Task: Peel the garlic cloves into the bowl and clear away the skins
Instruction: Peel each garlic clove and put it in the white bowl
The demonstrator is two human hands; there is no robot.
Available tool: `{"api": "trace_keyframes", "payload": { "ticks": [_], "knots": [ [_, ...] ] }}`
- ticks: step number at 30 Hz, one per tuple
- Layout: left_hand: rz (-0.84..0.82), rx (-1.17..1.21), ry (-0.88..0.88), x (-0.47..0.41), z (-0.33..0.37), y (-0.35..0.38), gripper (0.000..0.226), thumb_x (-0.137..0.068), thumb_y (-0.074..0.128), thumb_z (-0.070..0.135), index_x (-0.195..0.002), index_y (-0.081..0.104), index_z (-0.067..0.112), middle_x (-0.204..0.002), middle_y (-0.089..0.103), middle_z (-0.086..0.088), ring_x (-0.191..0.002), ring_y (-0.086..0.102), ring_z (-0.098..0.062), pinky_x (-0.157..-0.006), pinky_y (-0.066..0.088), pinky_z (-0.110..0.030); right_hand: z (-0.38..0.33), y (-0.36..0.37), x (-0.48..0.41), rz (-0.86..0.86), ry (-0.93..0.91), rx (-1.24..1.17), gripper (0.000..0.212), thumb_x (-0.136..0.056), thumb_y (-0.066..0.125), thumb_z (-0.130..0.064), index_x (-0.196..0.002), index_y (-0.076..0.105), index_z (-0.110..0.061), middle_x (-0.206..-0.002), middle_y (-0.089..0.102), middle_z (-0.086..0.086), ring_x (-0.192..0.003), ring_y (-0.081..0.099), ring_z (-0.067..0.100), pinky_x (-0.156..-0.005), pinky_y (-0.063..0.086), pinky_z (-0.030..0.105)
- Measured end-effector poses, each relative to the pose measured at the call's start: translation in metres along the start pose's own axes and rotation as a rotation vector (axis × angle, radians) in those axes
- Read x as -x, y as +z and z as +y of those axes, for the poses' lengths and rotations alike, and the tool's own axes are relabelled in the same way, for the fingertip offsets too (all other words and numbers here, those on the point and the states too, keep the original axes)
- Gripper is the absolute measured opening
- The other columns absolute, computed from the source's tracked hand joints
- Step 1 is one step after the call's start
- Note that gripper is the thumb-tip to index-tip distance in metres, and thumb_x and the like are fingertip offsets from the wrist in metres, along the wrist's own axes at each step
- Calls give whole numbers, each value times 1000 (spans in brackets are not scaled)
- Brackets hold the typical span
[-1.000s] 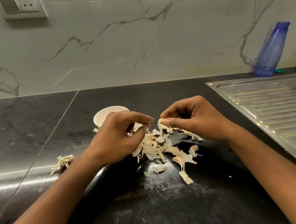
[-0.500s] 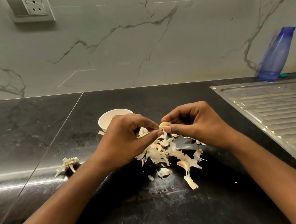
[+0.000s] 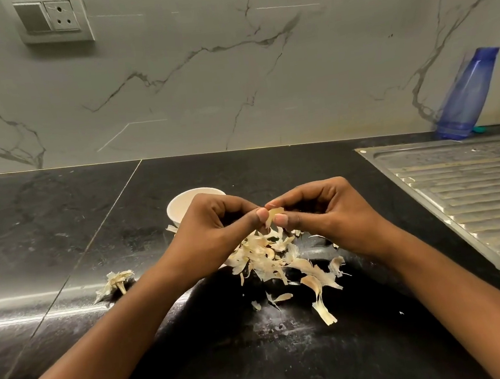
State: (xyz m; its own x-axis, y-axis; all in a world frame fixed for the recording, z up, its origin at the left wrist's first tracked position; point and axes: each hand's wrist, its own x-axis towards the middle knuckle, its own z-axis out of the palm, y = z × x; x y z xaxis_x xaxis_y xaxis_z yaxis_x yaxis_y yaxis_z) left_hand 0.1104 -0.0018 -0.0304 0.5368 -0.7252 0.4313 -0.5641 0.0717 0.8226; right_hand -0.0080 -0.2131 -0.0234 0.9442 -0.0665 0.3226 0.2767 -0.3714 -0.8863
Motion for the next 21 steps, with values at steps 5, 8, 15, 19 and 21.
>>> {"api": "trace_keyframes", "payload": {
  "ticks": [5, 8, 15, 19, 21],
  "knots": [
    [-10, 103, -85, 1, 1, 0, 20, -99, 70, 22, -89, 83, 10, -62, 67, 5, -55, 44, -14, -51, 34, -25, 1, -1, -1, 2, 30, -21, 27, -91, 78, -20, -116, 79, -13, -108, 81, 6, -102, 77, 31, -91, 64, 50],
    [-16, 103, -88, 1, 2, 0, 20, -98, 71, 23, -89, 83, 10, -68, 72, -3, -56, 45, -18, -52, 34, -29, 1, -1, -2, -9, 56, -69, 26, -92, 76, -18, -116, 78, -9, -105, 80, 9, -94, 77, 27, -83, 64, 34],
    [85, 75, -26, 1, 5, -4, 5, -89, 81, 17, -89, 83, 12, -79, 78, -6, -73, 72, -37, -69, 60, -54, 0, -2, -2, -16, 119, -151, 20, -94, 74, -8, -113, 70, -2, -100, 80, 18, -90, 78, 32, -78, 64, 33],
    [64, 82, -5, 3, 6, -2, 11, -87, 83, 15, -98, 82, 13, -83, 77, -8, -74, 70, -40, -65, 58, -56, 3, -1, -2, 1, 92, -56, 23, -89, 80, -13, -112, 78, -7, -99, 80, 12, -90, 77, 31, -79, 64, 33],
    [59, 81, 2, 2, 5, -2, 15, -87, 84, 17, -102, 82, 13, -87, 78, -7, -79, 72, -41, -72, 59, -62, 4, -1, -3, 0, 73, -19, 22, -90, 79, -17, -112, 81, -12, -100, 80, 10, -89, 76, 28, -79, 63, 31]
  ]
}}
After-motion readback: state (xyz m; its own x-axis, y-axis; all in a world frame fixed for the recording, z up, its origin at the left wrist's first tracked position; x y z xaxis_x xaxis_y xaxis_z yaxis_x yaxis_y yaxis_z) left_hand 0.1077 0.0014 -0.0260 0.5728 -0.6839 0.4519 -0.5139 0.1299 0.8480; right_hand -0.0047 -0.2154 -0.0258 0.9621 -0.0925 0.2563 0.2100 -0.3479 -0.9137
